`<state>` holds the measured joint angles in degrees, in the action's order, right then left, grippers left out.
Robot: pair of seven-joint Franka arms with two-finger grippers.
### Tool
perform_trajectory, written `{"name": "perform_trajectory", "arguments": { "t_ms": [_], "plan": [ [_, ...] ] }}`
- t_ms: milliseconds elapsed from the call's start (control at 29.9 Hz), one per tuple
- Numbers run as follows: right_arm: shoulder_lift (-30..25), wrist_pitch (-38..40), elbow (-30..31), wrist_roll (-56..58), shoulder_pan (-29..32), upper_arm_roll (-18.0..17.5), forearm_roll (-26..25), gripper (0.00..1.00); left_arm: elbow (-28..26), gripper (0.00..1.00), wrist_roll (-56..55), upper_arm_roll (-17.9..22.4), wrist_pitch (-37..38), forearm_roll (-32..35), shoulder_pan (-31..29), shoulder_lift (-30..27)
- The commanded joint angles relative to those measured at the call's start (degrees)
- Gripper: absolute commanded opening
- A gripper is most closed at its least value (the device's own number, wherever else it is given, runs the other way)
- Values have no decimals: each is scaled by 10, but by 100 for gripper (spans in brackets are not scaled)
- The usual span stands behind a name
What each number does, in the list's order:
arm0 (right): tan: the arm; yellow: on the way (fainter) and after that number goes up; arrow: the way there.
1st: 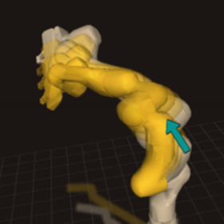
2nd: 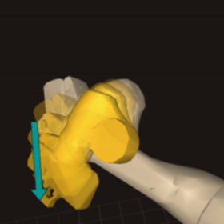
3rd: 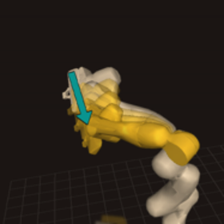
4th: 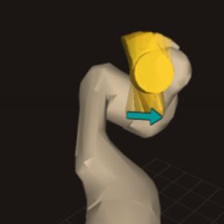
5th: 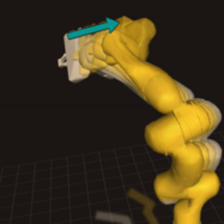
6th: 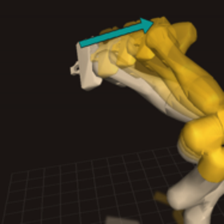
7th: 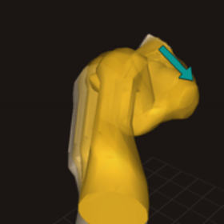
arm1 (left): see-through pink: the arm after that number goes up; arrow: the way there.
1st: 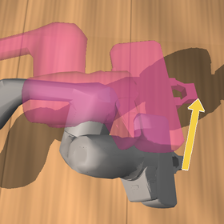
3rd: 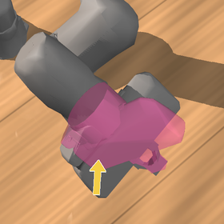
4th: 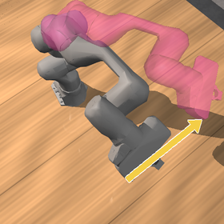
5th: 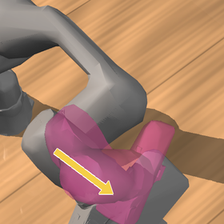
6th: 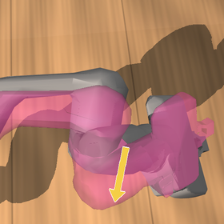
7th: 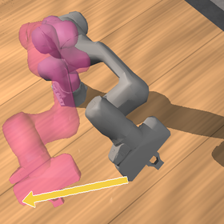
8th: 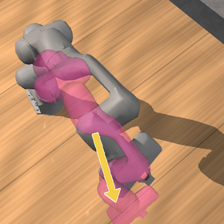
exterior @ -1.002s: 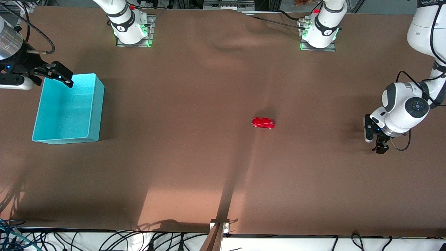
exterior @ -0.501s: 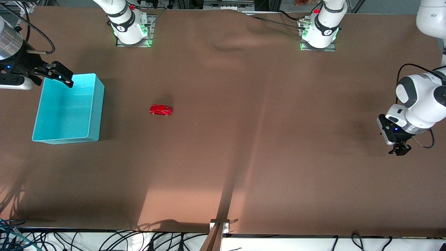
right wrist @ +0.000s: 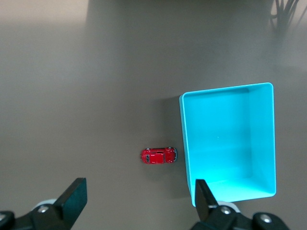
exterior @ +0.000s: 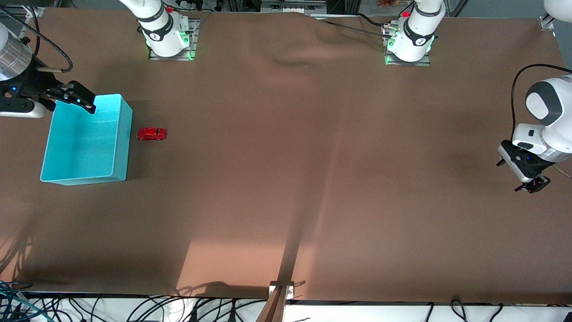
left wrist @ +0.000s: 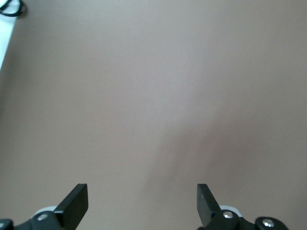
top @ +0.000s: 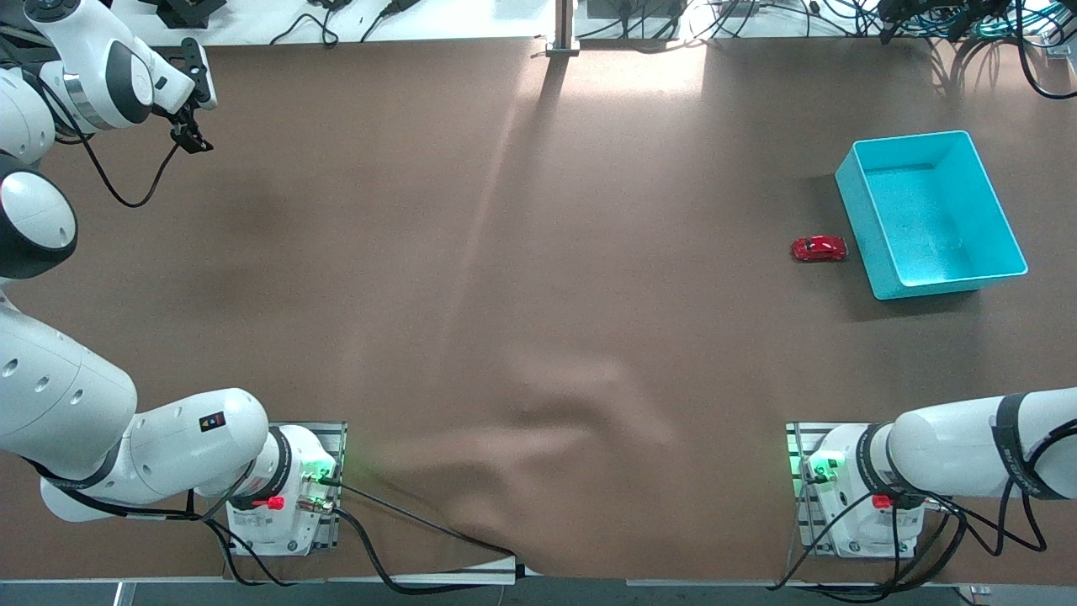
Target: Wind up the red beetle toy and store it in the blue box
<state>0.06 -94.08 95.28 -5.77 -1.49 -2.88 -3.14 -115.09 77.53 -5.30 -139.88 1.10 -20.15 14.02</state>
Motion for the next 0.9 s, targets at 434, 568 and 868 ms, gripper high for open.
{"name": "perform_trajectory", "arguments": {
  "t_ms": [434, 568, 868],
  "plan": [
    [63, 32, 28, 376, 28, 22, 0, 100, -8, 100, -374, 63, 145, -62, 116, -123],
    [83, 18, 54, 523, 38, 26, 2, 100, -7, 100, -465, 66, 190, -61, 131, -153],
    [98, -105, 169, 748, 58, 29, 38, 100, 67, 100, -668, 42, 358, -53, 152, -173]
  ]
}}
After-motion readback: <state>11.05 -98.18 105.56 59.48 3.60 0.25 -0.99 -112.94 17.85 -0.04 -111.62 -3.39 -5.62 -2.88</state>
